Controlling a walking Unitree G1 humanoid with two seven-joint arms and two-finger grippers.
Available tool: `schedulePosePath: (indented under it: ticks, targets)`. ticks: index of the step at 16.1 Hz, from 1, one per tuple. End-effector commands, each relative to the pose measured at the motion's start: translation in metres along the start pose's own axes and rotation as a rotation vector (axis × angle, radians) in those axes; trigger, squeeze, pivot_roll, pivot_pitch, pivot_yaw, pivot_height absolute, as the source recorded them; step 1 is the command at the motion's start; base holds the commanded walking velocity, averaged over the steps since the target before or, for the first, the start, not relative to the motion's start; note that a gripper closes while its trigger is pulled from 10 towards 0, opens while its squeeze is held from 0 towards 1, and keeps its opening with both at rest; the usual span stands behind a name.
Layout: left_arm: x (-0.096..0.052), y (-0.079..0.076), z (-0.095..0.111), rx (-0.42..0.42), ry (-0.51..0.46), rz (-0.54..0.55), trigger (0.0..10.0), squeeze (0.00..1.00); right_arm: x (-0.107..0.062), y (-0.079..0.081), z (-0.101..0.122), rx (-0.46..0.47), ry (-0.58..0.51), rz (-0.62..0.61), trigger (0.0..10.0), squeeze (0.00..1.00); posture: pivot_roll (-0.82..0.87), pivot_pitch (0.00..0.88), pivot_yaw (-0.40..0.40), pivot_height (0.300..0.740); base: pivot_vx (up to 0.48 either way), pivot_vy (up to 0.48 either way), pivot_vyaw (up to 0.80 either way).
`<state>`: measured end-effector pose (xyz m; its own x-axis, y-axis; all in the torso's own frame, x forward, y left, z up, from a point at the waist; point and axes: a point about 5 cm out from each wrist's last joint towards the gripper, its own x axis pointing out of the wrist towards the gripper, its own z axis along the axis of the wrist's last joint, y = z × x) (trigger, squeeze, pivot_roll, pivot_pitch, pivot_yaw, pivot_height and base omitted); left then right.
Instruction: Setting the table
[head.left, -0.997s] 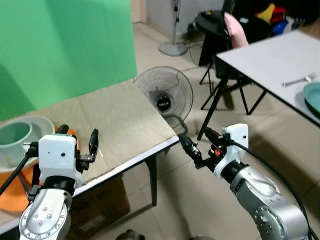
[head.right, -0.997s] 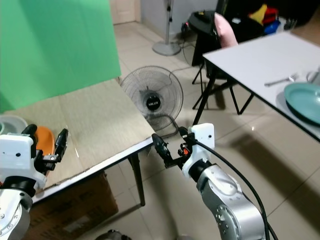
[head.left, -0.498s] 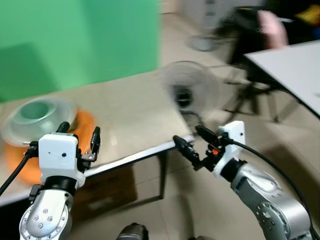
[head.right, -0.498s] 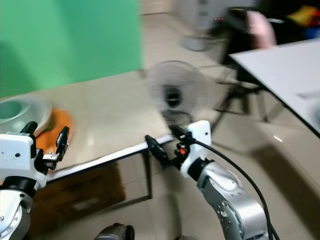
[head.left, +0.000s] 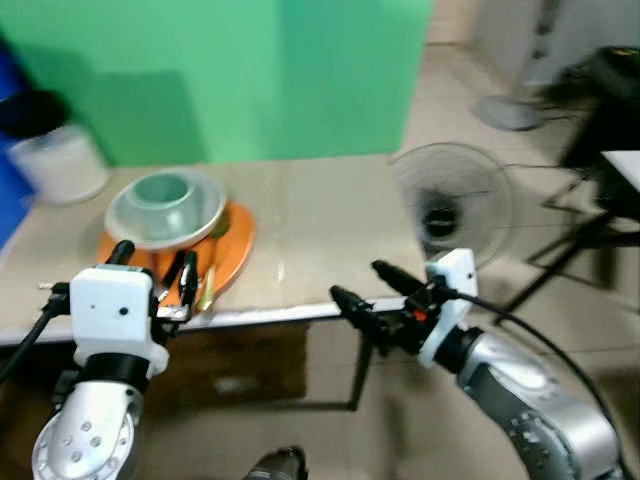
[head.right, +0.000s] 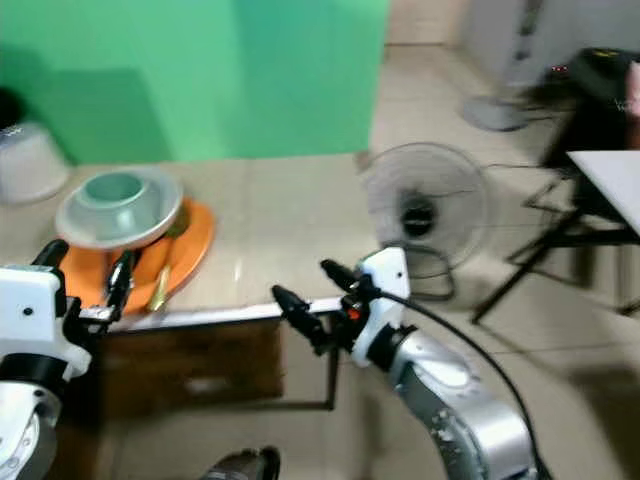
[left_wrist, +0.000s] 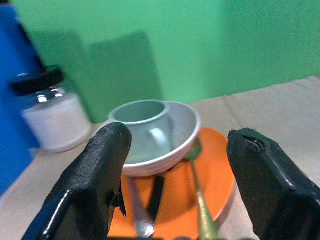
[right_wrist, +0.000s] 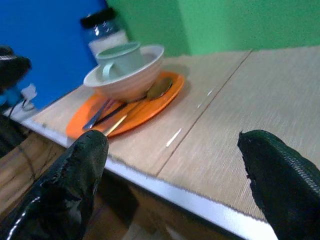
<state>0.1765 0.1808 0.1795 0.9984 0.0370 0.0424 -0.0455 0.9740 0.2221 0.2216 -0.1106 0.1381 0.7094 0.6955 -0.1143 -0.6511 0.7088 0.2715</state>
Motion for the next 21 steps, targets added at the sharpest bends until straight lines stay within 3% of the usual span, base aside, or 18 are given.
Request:
schedulePosePath:
  ticks: [1,7,13,19,21]
  targets:
    - [-0.001,0.003,0.003,0.015,-0.012,0.008,10.0,0.00,0.002,0.004,0.003,0.001,-0.014,0.029,10.0,1.00,0.03,0.057,0.012,0.740,0.274,0.000,0.80]
    - [-0.002,0.004,0.004,0.016,-0.016,0.007,10.0,0.00,0.002,0.006,0.001,-0.017,-0.005,0.052,10.0,1.00,0.04,0.046,0.009,0.740,0.298,0.000,0.80]
    - [0.002,0.008,0.008,0.053,-0.035,-0.027,10.0,0.00,0.002,-0.002,0.014,-0.023,-0.091,-0.022,10.0,1.00,0.04,0.036,0.017,0.740,0.301,0.000,0.00]
    - [0.002,0.008,0.005,0.060,-0.016,-0.098,10.0,0.00,0.003,-0.012,0.020,-0.022,-0.106,-0.062,10.0,1.00,0.04,0.034,0.015,0.740,0.289,0.000,-0.07]
    - [0.001,0.006,0.003,0.055,-0.001,-0.143,10.0,0.00,0.006,-0.016,0.030,0.016,-0.140,-0.059,10.0,1.00,0.03,0.034,0.012,0.740,0.000,0.000,0.00]
